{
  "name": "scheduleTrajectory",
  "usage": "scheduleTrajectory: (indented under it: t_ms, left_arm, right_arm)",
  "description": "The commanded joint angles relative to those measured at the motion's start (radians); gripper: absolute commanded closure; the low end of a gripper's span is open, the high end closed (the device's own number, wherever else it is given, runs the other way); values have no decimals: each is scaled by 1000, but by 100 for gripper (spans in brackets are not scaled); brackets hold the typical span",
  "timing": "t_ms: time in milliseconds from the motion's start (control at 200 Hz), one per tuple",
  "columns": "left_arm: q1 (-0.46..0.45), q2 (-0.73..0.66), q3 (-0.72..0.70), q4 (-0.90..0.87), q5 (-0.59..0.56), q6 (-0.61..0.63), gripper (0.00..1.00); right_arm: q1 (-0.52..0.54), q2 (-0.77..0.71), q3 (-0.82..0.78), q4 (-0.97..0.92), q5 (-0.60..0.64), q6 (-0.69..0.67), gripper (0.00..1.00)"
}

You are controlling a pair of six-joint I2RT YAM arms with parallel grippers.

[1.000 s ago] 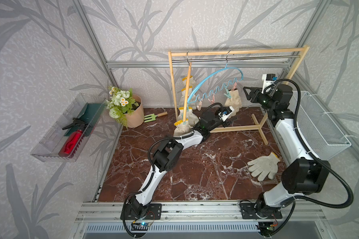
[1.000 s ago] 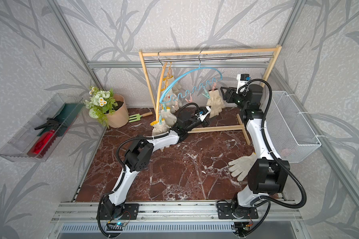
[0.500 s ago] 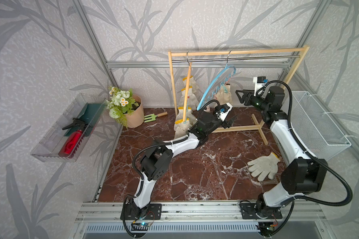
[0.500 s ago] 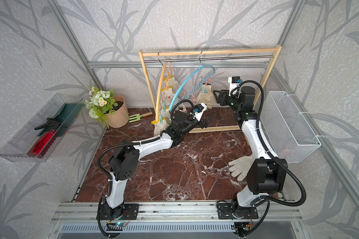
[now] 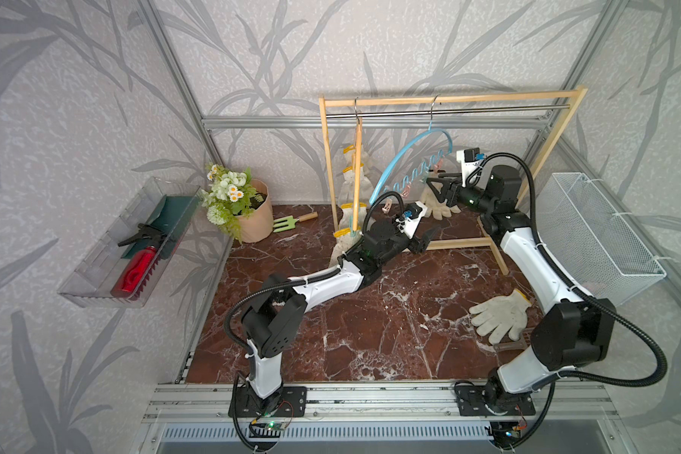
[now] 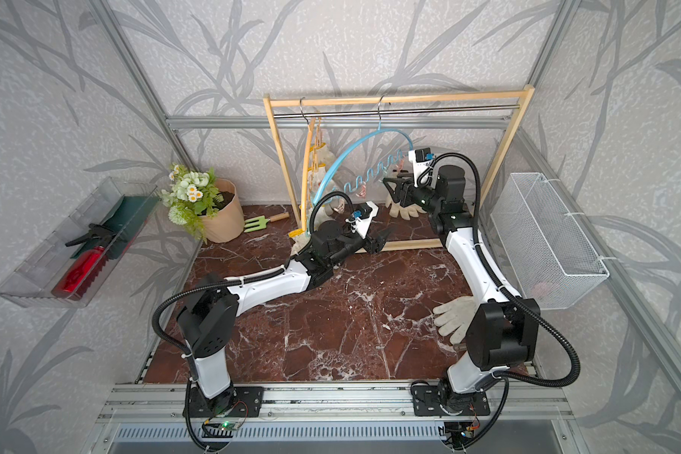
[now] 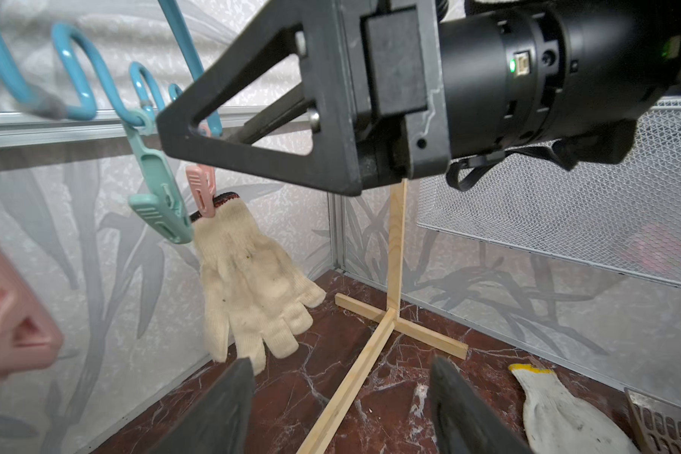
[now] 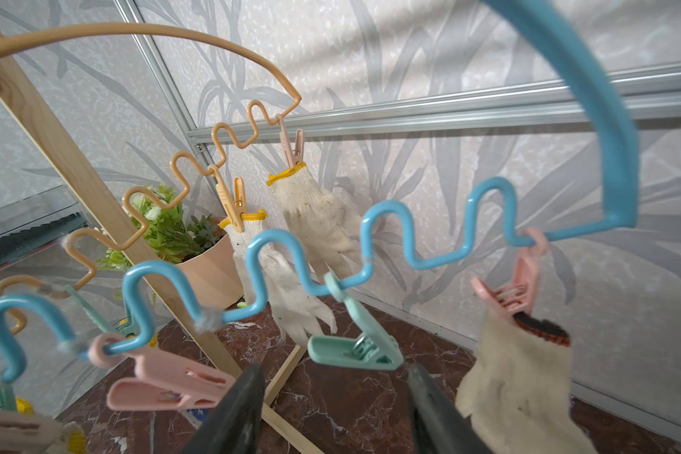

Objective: Clip the gloves onto a hanger to dry
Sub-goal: Open the clamp at the hanger.

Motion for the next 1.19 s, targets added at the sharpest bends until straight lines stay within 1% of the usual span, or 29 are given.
scheduleTrajectory:
  t_ms: [0,240,365,520,540,585,760,890,1020,1190]
  left_arm:
    - [-4,-50,-16,-20,4,5,30]
    - [3,-76,-12,-70,-16,37,30]
    - [13,-78,-12,-75,-19,44,30]
    - [28,-86,-8,-87,-34,53,30]
    - [30,-87,-5,-91,-37,52,30]
    - [34,-91,-3,-99,-44,54,30]
    - [47,-110,-6,-106,-79,53,32]
    - [52,-117,-6,-105,-84,51,33]
    - [53,-121,-4,-101,-90,49,33]
    - [55,-122,0,-108,-90,51,33]
  right_arm:
    - [16,14,21,22,-16,-24,41]
    - [27,50,56,23,34,-37,40]
    - [27,79,96,-9,47,-63,39]
    - [27,99,147,-38,44,-87,39]
    - [27,127,154,-41,42,-90,39]
    - [27,137,166,-48,40,-93,38]
    - [30,172,204,-54,-7,-90,38]
    - [33,199,236,-70,-24,-97,39]
    - [36,222,267,-85,-28,-110,39]
    - [48,231,294,-110,-7,-146,42]
